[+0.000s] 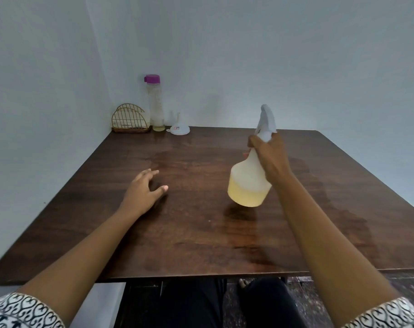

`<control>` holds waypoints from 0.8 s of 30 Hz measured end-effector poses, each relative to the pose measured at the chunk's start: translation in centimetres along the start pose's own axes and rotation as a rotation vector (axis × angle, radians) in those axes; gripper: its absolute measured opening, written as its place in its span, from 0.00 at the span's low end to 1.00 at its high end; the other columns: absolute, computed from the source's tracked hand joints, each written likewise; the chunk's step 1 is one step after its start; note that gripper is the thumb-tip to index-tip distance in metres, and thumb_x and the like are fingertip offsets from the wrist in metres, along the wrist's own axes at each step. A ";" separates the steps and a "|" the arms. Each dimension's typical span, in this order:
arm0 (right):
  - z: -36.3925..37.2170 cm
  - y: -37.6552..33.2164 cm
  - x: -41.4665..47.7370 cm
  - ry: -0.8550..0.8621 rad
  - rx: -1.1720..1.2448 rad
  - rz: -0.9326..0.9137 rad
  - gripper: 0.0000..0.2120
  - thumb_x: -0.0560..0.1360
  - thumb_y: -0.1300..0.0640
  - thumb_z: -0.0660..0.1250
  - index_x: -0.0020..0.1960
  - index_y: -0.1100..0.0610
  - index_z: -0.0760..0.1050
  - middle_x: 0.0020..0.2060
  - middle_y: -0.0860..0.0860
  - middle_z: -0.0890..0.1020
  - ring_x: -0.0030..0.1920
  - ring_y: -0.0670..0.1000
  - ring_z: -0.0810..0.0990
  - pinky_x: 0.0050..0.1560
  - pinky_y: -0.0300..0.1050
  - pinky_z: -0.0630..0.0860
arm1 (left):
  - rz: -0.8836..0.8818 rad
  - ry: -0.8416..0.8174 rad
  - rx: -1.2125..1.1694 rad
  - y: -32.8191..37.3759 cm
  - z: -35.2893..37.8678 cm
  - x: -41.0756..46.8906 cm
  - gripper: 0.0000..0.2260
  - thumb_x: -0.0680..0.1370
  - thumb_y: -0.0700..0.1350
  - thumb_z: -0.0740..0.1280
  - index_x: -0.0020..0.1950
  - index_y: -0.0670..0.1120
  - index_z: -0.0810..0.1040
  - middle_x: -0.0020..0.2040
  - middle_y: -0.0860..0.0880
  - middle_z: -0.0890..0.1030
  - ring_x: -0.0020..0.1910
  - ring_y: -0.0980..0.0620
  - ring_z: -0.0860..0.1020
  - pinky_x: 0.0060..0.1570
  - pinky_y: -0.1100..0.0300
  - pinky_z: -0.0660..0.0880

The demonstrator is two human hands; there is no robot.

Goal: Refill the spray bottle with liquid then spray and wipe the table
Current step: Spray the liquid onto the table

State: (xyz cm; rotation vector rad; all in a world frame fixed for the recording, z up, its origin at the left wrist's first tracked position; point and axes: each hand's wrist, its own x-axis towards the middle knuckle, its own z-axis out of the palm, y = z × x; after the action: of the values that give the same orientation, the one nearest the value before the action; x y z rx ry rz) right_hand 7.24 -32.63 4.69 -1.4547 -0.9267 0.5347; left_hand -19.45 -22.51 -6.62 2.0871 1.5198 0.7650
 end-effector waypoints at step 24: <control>-7.8 0.3 -3.0 -0.666 -0.700 0.122 0.05 0.74 0.54 0.68 0.46 0.55 0.79 0.29 0.50 0.81 0.26 0.47 0.77 0.37 0.41 0.74 | 0.042 -0.055 0.417 0.7 1.0 -0.5 0.25 0.79 0.59 0.57 0.74 0.51 0.66 0.76 0.47 0.63 0.76 0.48 0.59 0.73 0.46 0.55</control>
State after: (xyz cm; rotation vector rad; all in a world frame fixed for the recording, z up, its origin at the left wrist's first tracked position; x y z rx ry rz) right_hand 11.84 -39.65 4.73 -2.0111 -1.6717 0.8661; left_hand -18.39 -23.20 -6.96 2.4179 1.7252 0.4232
